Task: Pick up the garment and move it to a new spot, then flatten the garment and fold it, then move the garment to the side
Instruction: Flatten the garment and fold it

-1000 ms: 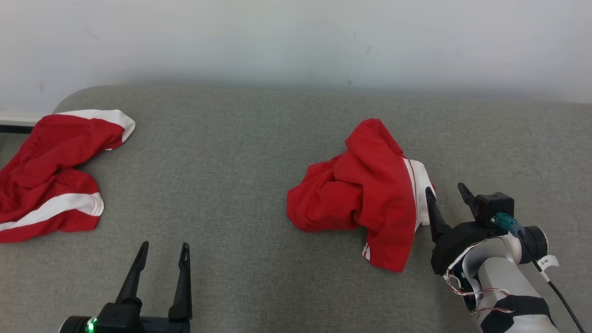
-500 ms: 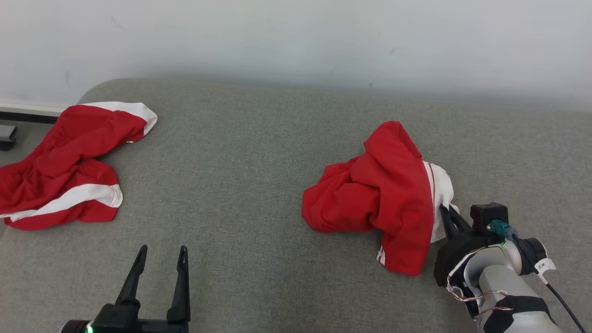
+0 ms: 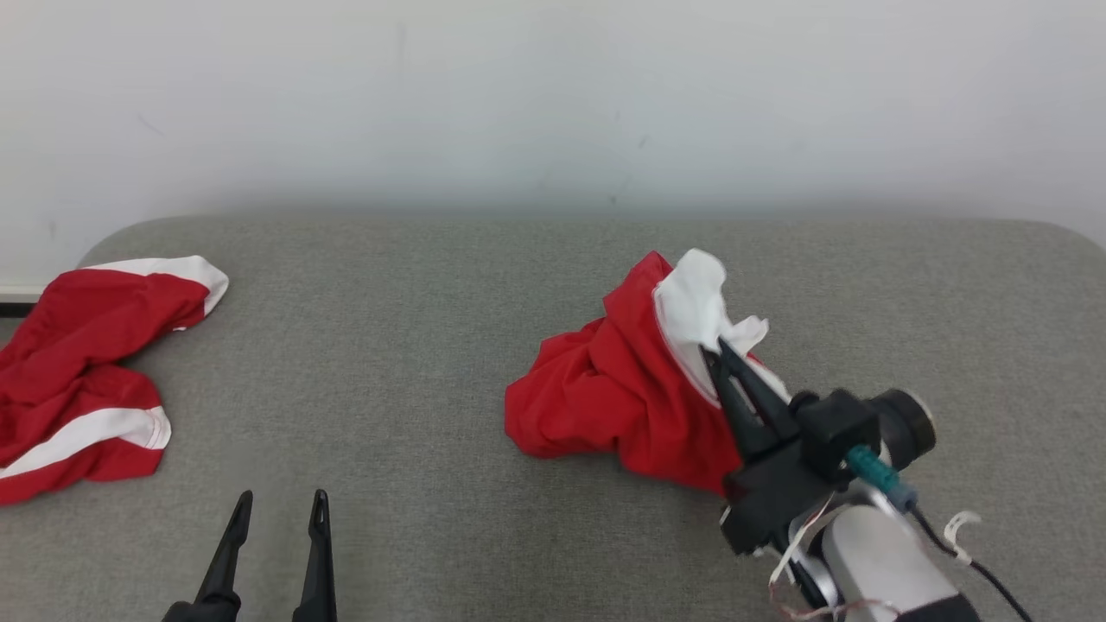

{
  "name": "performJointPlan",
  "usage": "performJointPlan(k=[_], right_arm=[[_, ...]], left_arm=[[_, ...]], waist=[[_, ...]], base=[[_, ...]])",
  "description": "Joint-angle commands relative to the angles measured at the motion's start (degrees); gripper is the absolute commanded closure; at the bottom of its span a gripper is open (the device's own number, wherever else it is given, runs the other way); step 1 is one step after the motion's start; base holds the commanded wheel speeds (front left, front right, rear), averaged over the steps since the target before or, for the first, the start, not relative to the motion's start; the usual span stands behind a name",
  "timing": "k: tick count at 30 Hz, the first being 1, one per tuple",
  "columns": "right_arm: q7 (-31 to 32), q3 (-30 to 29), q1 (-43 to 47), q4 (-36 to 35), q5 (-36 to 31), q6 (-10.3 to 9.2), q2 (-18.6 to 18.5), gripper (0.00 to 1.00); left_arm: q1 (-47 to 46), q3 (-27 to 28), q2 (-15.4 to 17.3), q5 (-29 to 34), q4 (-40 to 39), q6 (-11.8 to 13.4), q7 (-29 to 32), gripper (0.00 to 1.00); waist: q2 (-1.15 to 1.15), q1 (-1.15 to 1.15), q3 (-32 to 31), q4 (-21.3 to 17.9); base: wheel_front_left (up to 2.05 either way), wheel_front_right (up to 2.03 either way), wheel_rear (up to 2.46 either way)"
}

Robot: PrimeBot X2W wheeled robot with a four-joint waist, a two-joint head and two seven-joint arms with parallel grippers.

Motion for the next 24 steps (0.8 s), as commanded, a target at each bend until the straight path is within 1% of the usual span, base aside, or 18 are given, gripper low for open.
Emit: performJointPlan(k=[1, 5, 9, 15, 17, 22, 24], right_arm=[[0.0, 0.8, 1.5, -0.9, 0.4, -0.13, -0.1, 1.00], [0.0, 7.2, 7.7, -9.3, 1.7, -0.13, -0.3, 1.00], [0.8, 12.4, 13.8, -12.3, 3.1, -0.13, -0.2, 1.00], [1.7, 17.5, 19.7, -10.3, 4.0, -0.13, -0.8, 1.00], [1.9, 18.2, 20.8, -8.7, 4.1, -0.13, -1.2, 1.00], [2.3, 17.9, 22.2, -5.4, 4.7, -0.13, -1.5, 1.00], [3.1, 19.4, 22.9, -4.3, 5.3, -0.13, -2.1, 1.00]], left_arm=[[0.4, 0.0, -0.1, 0.0, -0.3, 0.1, -0.2, 0.00], [0.3, 0.0, -0.1, -0.2, -0.6, 0.1, -0.2, 0.00], [-0.3, 0.0, -0.2, -0.3, -0.5, 0.0, -0.2, 0.00], [-0.7, 0.1, -0.2, -0.4, -0.3, 0.0, -0.2, 0.00], [-0.4, 0.1, -0.2, -0.4, -0.2, 0.0, -0.2, 0.00], [0.4, 0.1, -0.2, -0.5, 0.1, 0.0, -0.2, 0.00], [0.7, 0.2, -0.2, -0.7, 0.2, 0.1, -0.2, 0.00]], waist=[[0.00, 0.01, -0.6, -1.5], [0.00, 0.01, 0.3, -2.6], [0.00, 0.01, 1.1, -3.1], [0.00, 0.01, 1.2, -3.3], [0.00, 0.01, 1.0, -3.4], [0.00, 0.01, 0.2, -3.7], [0.00, 0.01, -0.2, -3.8]], base=[[0.00, 0.00, 0.00], [0.00, 0.00, 0.00], [0.00, 0.00, 0.00], [0.00, 0.00, 0.00], [0.00, 0.00, 0.00], [0.00, 0.00, 0.00], [0.00, 0.00, 0.00]])
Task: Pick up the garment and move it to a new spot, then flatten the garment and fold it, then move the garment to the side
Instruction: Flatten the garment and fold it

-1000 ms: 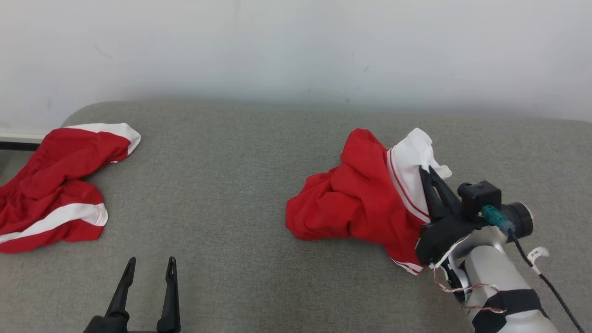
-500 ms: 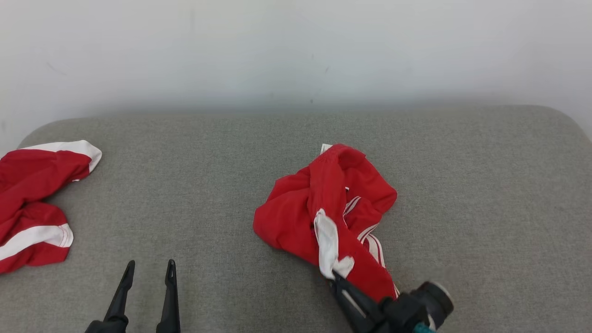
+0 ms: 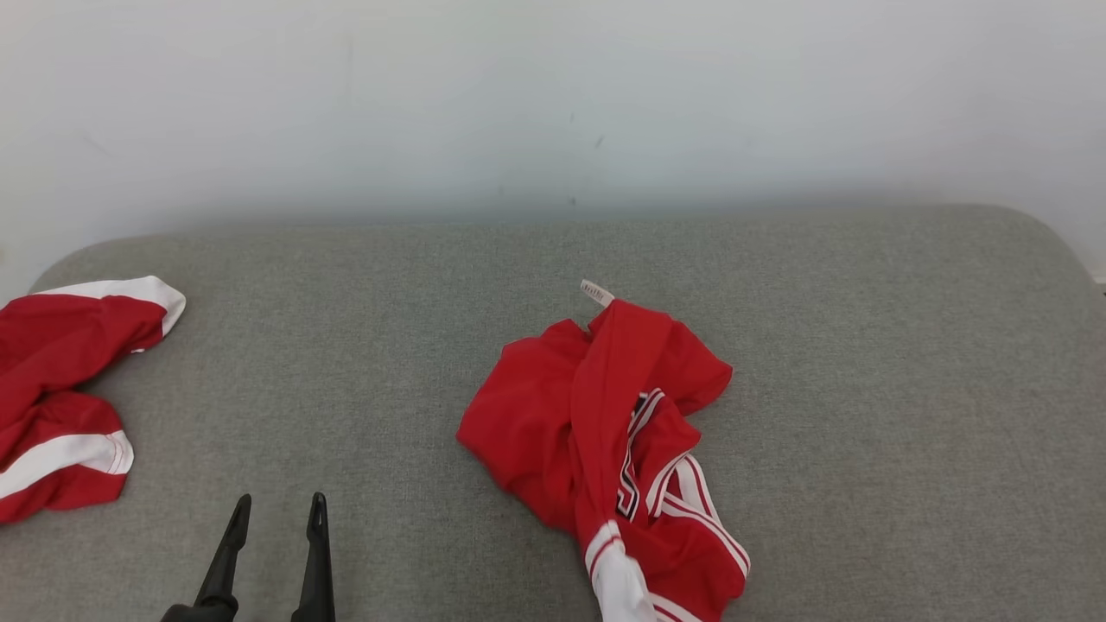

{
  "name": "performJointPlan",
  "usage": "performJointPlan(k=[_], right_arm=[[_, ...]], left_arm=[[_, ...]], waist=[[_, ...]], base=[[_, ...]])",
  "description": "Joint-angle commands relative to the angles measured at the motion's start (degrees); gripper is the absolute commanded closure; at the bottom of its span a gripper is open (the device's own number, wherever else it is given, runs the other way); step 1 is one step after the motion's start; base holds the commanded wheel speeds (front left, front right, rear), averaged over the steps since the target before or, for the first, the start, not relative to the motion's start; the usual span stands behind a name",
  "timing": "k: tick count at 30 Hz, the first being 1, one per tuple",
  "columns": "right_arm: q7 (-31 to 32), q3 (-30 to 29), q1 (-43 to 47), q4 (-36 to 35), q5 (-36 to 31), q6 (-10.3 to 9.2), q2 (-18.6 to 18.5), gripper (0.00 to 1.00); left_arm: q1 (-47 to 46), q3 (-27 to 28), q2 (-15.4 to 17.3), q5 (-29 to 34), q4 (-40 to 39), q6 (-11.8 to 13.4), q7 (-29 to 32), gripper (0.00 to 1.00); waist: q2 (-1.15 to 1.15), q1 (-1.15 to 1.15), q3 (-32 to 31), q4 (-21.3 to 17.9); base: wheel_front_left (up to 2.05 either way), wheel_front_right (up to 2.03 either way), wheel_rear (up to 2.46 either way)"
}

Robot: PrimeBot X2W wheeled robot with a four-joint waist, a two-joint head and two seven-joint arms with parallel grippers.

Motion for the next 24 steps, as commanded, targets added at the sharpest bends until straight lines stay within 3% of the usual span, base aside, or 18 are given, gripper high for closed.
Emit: performJointPlan(k=[1, 7, 8, 9, 19, 24], right_arm=[[0.2, 0.6, 0.8, 0.3, 0.5, -0.13, -0.4, 1.00], [1.2, 2.3, 1.9, 1.5, 2.3, -0.13, -1.7, 0.97], [0.5, 2.1, 1.9, 1.0, 3.0, -0.13, -1.5, 0.82], [0.2, 2.1, 1.9, 0.5, 3.5, -0.13, -1.5, 0.00], [-3.2, -0.8, 3.8, -14.3, 4.9, -0.13, -5.7, 0.00], [-3.1, -8.7, 3.6, -16.6, 3.1, -0.13, -5.9, 0.00]], left_arm=[[0.6, 0.1, -0.1, -0.2, 0.1, 0.1, -0.2, 0.00], [1.0, 0.1, -0.1, -0.6, 0.1, 0.2, -0.2, 0.00], [1.1, 0.2, -0.1, -0.7, 0.1, 0.3, -0.2, 0.00], [1.1, 0.1, -0.1, -0.8, 0.1, 0.3, -0.2, 0.00], [1.8, 0.9, -0.1, -0.8, -0.4, 0.5, -0.2, 0.00], [1.7, 1.0, -0.1, -0.5, -0.7, 0.5, -0.2, 0.00]], waist=[[0.00, 0.01, -0.3, -0.2], [0.00, 0.01, -0.8, -0.6], [0.00, 0.01, -0.9, -0.8], [0.00, 0.01, -0.9, -0.9], [0.00, 0.01, -1.3, -2.2], [0.00, 0.01, -1.2, -2.2]], base=[[0.00, 0.00, 0.00], [0.00, 0.00, 0.00], [0.00, 0.00, 0.00], [0.00, 0.00, 0.00], [0.00, 0.00, 0.00], [0.00, 0.00, 0.00]])
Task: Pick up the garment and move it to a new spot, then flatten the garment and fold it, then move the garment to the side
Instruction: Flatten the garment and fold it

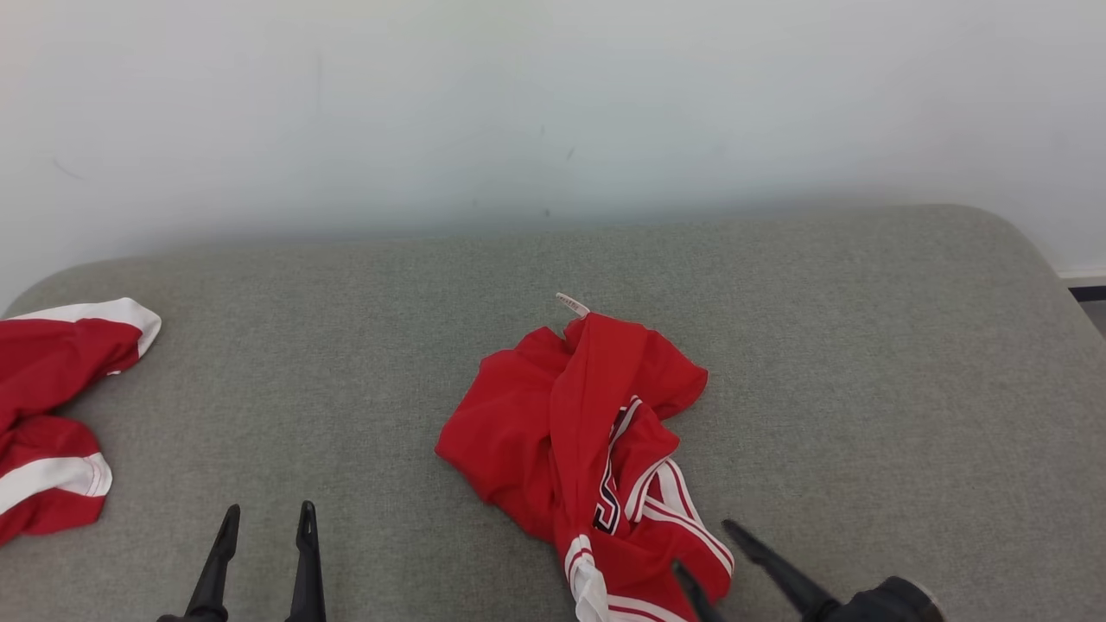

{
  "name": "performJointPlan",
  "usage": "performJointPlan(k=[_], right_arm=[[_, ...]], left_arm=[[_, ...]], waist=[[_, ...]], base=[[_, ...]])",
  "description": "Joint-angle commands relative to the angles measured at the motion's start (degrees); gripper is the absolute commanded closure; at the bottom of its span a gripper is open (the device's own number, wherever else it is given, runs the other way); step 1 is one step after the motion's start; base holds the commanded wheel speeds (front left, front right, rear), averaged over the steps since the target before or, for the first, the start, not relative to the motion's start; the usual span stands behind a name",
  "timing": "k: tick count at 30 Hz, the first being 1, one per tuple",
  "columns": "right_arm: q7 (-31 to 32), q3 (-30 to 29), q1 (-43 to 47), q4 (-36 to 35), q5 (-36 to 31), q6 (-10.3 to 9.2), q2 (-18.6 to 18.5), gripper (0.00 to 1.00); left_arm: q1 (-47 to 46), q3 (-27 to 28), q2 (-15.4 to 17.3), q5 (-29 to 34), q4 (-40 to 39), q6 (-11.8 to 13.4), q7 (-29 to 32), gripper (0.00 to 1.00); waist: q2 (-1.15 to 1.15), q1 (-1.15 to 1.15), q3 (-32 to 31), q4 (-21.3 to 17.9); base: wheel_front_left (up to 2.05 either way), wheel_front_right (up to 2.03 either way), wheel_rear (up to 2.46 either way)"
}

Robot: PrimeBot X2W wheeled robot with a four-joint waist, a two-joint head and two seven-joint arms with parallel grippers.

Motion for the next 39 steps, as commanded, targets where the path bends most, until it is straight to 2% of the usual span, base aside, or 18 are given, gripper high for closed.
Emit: performJointPlan(k=[1, 5, 12, 24, 25, 26, 27, 33, 38, 39], right_arm=[[0.0, -1.1, -0.4, 0.7, -1.0, -0.13, 0.1, 0.00], [0.2, -5.6, -3.3, 4.6, -2.6, -0.13, 1.1, 0.00], [3.0, -8.3, -10.1, 16.3, -3.4, -0.13, 3.2, 0.00], [3.9, -4.6, -21.1, 40.5, -2.4, -0.13, 7.2, 0.00], [3.9, -4.2, -21.6, 41.9, -2.2, -0.13, 7.6, 0.08], [4.0, -3.7, -22.1, 43.3, -1.9, -0.13, 7.9, 0.59], [3.8, -3.1, -22.5, 44.4, -1.7, -0.13, 8.0, 1.00], [1.8, -2.5, -25.9, 48.7, 0.4, -0.14, 5.6, 1.00], [0.4, -4.7, -28.5, 50.5, 0.7, -0.14, 0.8, 1.00], [0.4, -4.7, -28.5, 50.5, 0.7, -0.14, 0.8, 1.00]], left_arm=[[0.4, -0.1, -0.1, 0.3, -0.2, 0.0, -0.2, 0.00], [-0.3, -0.7, -0.1, 0.5, 0.1, -0.2, -0.2, 0.00], [-1.1, -1.4, -0.1, 0.7, 0.5, -0.3, -0.2, 0.00], [-2.4, -1.7, -0.1, 0.7, 1.1, -0.3, -0.2, 0.00], [-2.5, -1.7, -0.1, 0.6, 1.1, -0.3, -0.2, 0.00], [-2.5, -1.7, -0.1, 0.6, 1.1, -0.2, -0.2, 0.00], [-2.5, -1.7, -0.1, 0.5, 1.1, -0.2, -0.2, 0.00], [-1.2, -1.0, -0.1, 0.2, 0.9, 0.4, -0.2, 0.00], [-0.9, -1.3, -0.1, -0.1, 0.4, 0.5, -0.2, 0.00], [-0.9, -1.3, -0.1, -0.1, 0.4, 0.5, -0.2, 0.00]], waist=[[0.00, 0.00, 0.1, 0.2], [0.00, 0.00, 0.4, 1.2], [0.00, 0.00, 1.5, 4.2], [0.00, 0.00, 3.0, 7.2], [0.00, 0.00, 2.9, 7.3], [0.00, 0.00, 2.9, 7.4], [0.00, 0.00, 2.8, 7.4], [0.00, 0.00, 2.1, 6.4], [0.00, 0.00, 1.8, 5.4], [0.00, 0.00, 1.8, 5.4]], base=[[0.00, 0.00, 0.00], [0.00, 0.00, 0.00], [0.00, 0.00, 0.00], [0.00, 0.00, 0.00], [0.00, 0.00, 0.00], [0.00, 0.00, 0.00], [0.00, 0.00, 0.00], [0.00, 0.00, 0.00], [0.00, 0.00, 0.00], [0.00, 0.00, 0.00]])
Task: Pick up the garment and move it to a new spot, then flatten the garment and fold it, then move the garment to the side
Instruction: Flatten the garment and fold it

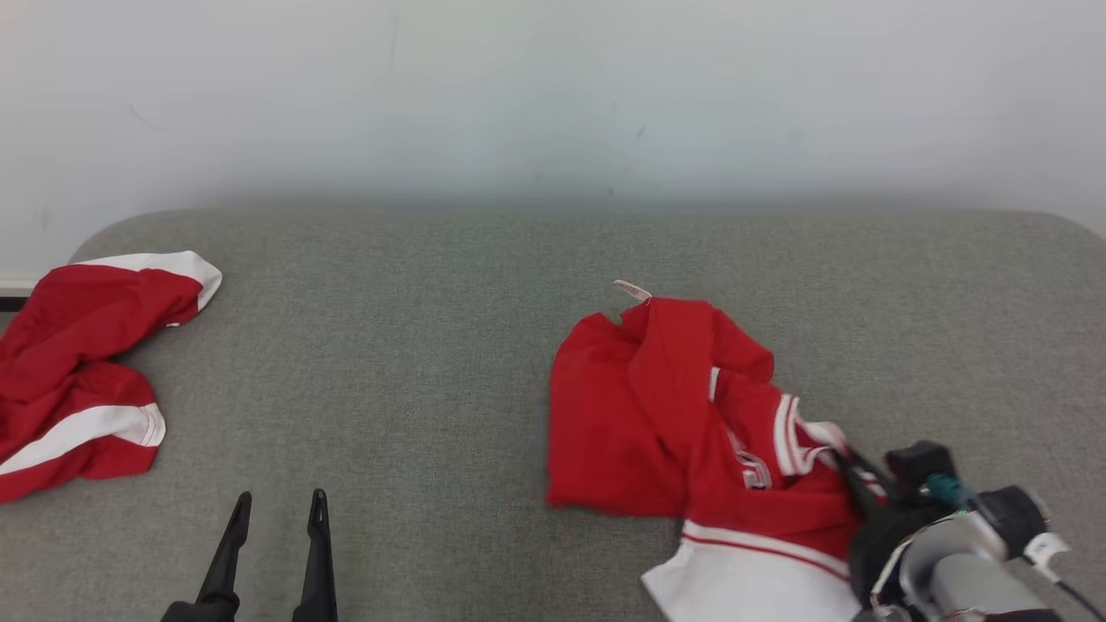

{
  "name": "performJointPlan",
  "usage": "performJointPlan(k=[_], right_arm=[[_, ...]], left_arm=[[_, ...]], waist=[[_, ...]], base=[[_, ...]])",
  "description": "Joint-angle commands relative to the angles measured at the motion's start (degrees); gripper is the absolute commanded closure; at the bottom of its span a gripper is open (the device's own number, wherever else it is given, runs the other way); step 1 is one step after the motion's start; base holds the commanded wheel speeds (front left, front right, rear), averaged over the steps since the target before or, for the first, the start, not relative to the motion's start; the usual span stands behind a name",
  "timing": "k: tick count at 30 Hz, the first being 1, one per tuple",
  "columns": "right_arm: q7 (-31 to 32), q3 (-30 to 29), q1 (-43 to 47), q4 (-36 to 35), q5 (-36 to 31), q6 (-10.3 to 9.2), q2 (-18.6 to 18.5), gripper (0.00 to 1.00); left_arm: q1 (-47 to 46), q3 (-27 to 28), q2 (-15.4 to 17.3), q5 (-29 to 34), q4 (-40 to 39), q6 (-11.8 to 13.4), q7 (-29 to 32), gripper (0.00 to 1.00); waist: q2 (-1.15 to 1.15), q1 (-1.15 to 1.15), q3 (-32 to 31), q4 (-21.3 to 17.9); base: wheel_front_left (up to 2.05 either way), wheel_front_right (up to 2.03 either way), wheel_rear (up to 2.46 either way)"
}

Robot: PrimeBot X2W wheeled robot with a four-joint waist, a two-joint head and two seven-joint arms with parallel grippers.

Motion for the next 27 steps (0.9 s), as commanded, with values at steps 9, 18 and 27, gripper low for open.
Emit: performJointPlan(k=[9, 18, 27], right_arm=[[-0.8, -2.6, 0.1, 0.4, 1.8, -0.15, -4.2, 0.02], [-0.6, -12.5, 5.8, -18.6, -0.2, -0.15, -3.1, 0.00], [-0.7, -19.9, 19.6, -41.6, -6.8, -0.15, 6.2, 0.00]], left_arm=[[0.9, -0.8, -0.1, -1.1, 0.0, 0.7, -0.2, 0.00], [1.2, 0.4, -0.1, -0.5, -0.5, 0.7, -0.2, 0.00], [-0.7, 0.9, 0.0, 0.4, -0.3, -0.2, -0.2, 0.00]], waist=[[0.00, 0.00, -0.4, -1.3], [0.00, 0.00, -0.9, -3.1], [0.00, 0.00, -0.2, -5.8]], base=[[0.00, 0.00, 0.00], [0.00, 0.00, 0.00], [0.00, 0.00, 0.00]])
